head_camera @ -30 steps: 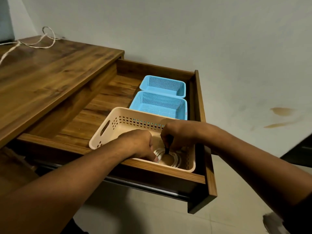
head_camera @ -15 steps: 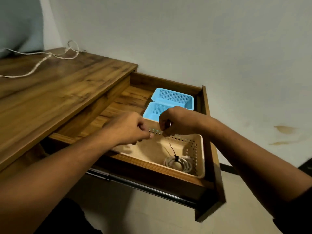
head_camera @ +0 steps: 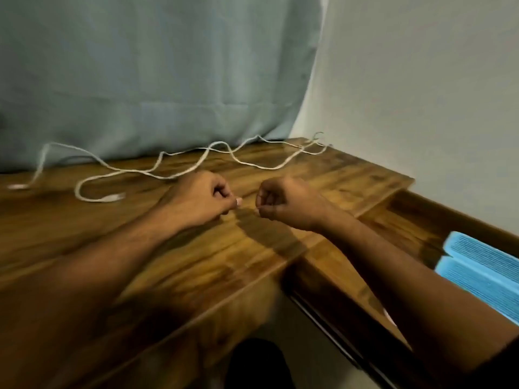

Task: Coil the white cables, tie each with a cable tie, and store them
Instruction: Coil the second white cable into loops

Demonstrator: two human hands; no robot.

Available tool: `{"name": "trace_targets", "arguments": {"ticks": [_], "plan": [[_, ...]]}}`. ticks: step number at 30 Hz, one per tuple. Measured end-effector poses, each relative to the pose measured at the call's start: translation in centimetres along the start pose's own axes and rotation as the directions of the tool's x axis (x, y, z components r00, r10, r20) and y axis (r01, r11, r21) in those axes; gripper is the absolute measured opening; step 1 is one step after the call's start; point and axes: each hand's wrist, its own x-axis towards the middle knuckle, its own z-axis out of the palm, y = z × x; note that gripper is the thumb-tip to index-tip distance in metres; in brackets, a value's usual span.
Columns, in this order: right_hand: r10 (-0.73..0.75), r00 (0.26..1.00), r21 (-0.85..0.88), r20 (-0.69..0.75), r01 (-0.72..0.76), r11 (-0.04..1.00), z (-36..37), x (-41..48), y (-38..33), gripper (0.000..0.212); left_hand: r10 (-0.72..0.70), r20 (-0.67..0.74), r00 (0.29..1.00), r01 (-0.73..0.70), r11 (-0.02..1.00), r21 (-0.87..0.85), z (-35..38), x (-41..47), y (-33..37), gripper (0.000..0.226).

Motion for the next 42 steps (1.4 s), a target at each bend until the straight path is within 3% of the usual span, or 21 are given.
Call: {"name": "trace_targets", "arguments": {"ticks": [8, 15, 18, 20, 23, 26, 28, 31, 34, 36, 39, 42], "plan": [[-0.139, 0.99, 0.303, 0.027, 0.124, 0.945, 10.9, 11.5, -10.6, 0.013, -0.288, -0.284, 0.914, 0.305, 0.952, 0.017, -8.7, -5.8, -13.6, 0.023], [-0.132, 0.991, 0.379, 0.029, 0.111, 0.919, 16.7, 16.1, -15.1, 0.014, -0.39, -0.42, 0.82, 0.456, 0.887, 0.066, -9.9, -7.8, -20.2, 0.016], [-0.101, 0.995, 0.392, -0.005, 0.095, 0.915, 17.9, 16.9, -14.9, 0.016, -0.339, -0.445, 0.829, 0.449, 0.877, 0.17, -9.6, -6.6, -20.8, 0.034], [-0.106, 0.992, 0.327, -0.062, 0.121, 0.937, 18.3, 17.2, -14.8, 0.025, -0.322, -0.435, 0.841, 0.437, 0.878, 0.196, -9.5, -5.5, -21.2, 0.048], [-0.163, 0.979, 0.004, -0.126, 0.164, 0.986, 18.5, 17.2, -15.1, 0.045, -0.293, -0.427, 0.856, 0.427, 0.864, 0.264, -9.0, -3.8, -21.7, 0.054], [-0.203, 0.969, -0.145, -0.139, 0.183, 0.972, 18.7, 17.1, -15.3, 0.033, -0.275, -0.407, 0.871, 0.408, 0.866, 0.289, -8.5, -2.8, -21.6, 0.049], [-0.219, 0.964, -0.115, -0.148, 0.203, 0.972, 18.7, 16.9, -15.1, 0.024, -0.271, -0.393, 0.879, 0.359, 0.918, 0.17, -8.4, -2.5, -21.8, 0.046], [-0.258, 0.95, -0.025, -0.174, 0.258, 0.966, 18.5, 16.5, -15.3, 0.015, -0.341, -0.419, 0.841, 0.283, 0.939, -0.196, -8.3, -2.5, -21.9, 0.042], [-0.258, 0.93, 0.023, -0.261, 0.273, 0.962, 18.2, 16.2, -15.9, 0.013, -0.393, -0.474, 0.788, 0.31, 0.918, -0.246, -8.2, -2.4, -21.7, 0.03], [-0.266, 0.919, 0.064, -0.292, 0.296, 0.953, 18.2, 15.9, -16.2, 0.015, -0.395, -0.443, 0.805, 0.267, 0.908, -0.324, -8.0, -2.4, -21.5, 0.021], [-0.326, 0.893, 0.143, -0.311, 0.382, 0.913, 18.4, 15.6, -16.2, 0.017, -0.427, -0.352, 0.833, 0.122, 0.762, -0.635, -7.9, -2.4, -20.5, 0.023], [-0.287, 0.836, 0.158, -0.467, 0.399, 0.903, 17.5, 15.9, -15.6, 0.02, -0.442, -0.3, 0.845, 0.072, 0.651, -0.756, -8.4, -2.9, -19.3, 0.022]]}}
